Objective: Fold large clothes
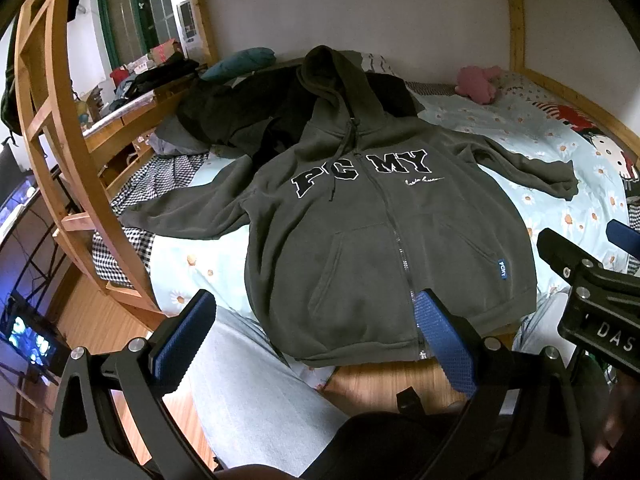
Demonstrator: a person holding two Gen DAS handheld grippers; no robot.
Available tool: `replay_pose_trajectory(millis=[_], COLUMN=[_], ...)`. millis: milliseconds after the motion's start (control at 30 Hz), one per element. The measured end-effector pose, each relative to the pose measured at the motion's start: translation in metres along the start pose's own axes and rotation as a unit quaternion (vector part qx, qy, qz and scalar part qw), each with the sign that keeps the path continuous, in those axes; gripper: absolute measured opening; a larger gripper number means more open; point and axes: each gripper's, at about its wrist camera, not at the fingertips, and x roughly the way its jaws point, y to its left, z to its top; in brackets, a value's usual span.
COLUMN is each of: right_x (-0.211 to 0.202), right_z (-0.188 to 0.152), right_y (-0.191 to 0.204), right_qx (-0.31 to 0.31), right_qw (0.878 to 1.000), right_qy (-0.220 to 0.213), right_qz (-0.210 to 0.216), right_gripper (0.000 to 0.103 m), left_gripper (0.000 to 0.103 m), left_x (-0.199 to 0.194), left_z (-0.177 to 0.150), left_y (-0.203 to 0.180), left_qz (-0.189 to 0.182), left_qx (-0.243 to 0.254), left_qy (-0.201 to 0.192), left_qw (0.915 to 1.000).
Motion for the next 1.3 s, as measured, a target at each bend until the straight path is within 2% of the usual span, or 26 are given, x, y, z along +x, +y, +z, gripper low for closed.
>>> replay_pose_trajectory(millis=[700,800,967,1100,1300], right_x=[0.007,0.018,0.028,0.039,0.06], right_z=[-0.007,-0.007,-0.013,-0.012,-0.003], right_y=[0.005,0.007,0.01,0.012,0.018], right_qx=[-0.004,-0.006,-0.002,-0.009,-0.03], right_qw=[1.0,1.0,0.999,0.999,0.998], right_qy=[0.008,0.016,0.01,0.011,0.018], right_qz=[-0.002,0.008,0.049,0.043,0.048], right_gripper=[0.1,0.1,0.1,0.1,0.1], left_gripper=[0.097,0.097,0.097,0.097,0.097], left_x=[0.006,0.018,0.04,0.061,0.086], left_z=[-0.001,0.0,0.003,0.008,0.02], left_y=[-0.001,-0.001,0.003,0.013,0.041], left_qz=[0.001,0.0,-0.009,-0.015,-0.004], left_qx=[0.001,0.003,-0.008,-0.025,-0.071], left_qy=[0.012,0.027,0.047,0.065,0.078], left_qw=[0.9999,0.9996,0.9988,0.9975,0.9944])
